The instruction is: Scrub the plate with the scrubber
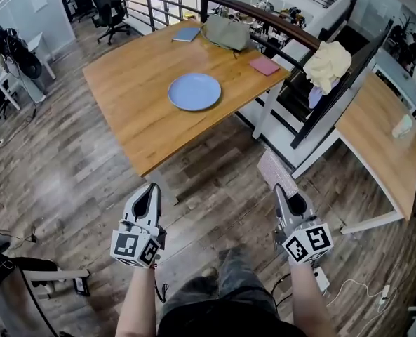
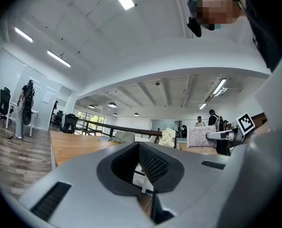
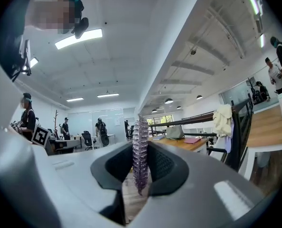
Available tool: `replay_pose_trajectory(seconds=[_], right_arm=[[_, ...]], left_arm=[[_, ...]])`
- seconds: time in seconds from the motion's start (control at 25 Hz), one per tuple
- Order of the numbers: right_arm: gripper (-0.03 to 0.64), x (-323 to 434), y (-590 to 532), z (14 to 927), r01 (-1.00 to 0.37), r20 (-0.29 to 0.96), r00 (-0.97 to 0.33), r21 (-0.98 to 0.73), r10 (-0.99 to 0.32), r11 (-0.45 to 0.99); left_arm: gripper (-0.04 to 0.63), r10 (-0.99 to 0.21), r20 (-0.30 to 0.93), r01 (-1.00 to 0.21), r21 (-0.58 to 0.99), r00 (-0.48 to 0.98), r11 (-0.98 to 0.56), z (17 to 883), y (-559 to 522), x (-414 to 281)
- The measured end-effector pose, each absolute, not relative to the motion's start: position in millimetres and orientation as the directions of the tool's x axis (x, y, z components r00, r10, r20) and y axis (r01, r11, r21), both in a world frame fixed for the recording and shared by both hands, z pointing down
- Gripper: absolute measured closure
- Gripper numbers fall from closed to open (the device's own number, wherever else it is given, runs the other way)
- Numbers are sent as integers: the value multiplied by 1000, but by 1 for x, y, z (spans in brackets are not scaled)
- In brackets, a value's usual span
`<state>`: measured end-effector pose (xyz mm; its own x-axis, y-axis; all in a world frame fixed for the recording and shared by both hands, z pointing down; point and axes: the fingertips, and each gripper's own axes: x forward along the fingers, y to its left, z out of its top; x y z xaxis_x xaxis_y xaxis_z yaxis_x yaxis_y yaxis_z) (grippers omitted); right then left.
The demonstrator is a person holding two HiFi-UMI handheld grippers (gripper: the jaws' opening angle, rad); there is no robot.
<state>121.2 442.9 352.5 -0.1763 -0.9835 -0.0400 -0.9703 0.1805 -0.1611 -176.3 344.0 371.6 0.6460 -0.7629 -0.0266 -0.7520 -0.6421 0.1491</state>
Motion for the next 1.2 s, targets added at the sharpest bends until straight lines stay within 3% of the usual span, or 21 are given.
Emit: replay_pose_trajectory(seconds=[0.64,1.2], right_arm=[[537,143,225,353,-925,-36,-335,-179,-942,336],[537,157,108,396,-885,50,-442,-186,-896,427]], left_arm=[[600,-836,-17,-824,159,549,-544,370,177,-144],[600,-853,36,-847,150,520,-510,392,84,-109]])
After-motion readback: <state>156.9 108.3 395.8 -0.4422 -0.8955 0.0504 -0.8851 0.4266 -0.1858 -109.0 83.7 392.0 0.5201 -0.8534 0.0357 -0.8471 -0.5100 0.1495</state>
